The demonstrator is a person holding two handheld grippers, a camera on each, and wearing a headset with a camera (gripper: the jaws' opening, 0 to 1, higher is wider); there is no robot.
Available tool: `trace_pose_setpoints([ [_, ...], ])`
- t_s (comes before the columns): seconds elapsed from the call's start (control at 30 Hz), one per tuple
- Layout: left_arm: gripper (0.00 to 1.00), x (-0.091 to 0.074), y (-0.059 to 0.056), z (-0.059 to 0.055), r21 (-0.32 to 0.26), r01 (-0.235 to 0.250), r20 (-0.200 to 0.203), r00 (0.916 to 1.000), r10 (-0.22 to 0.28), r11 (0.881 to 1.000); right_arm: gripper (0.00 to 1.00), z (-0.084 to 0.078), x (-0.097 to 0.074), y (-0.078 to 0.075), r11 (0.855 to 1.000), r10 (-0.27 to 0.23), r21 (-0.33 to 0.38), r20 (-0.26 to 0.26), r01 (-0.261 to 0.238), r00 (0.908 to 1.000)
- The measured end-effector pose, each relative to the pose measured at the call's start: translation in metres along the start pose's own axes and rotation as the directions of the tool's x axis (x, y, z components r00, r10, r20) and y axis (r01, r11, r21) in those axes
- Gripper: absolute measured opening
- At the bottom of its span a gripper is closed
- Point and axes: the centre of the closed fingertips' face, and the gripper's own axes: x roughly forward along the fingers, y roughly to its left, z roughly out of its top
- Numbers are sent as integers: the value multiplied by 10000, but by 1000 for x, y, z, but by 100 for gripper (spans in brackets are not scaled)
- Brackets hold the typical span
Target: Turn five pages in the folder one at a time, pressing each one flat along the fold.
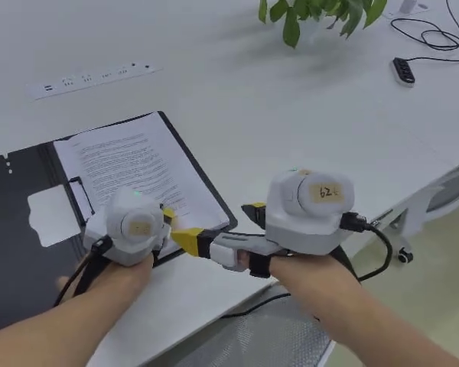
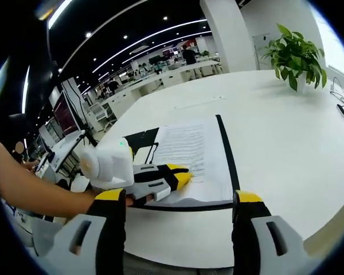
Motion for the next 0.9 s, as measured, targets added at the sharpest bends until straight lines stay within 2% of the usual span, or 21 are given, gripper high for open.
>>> trace_pose_setpoints([
  [0.4, 3, 1, -1, -1, -155, 11, 43, 10000, -11, 9999, 58, -11, 38, -19, 9992, -88, 380, -514, 107, 9986],
  [0.67, 3, 2, 0, -2, -186, 15, 126, 9999, -13, 9998, 47, -19, 51, -37, 9956, -343, 846, -711, 403, 9969],
  [0.9, 3, 2, 0, -2, -234, 9, 174, 9998, -5, 9997, 43, -29, 61, -45, 9932, -408, 1043, -1010, 514, 9941],
])
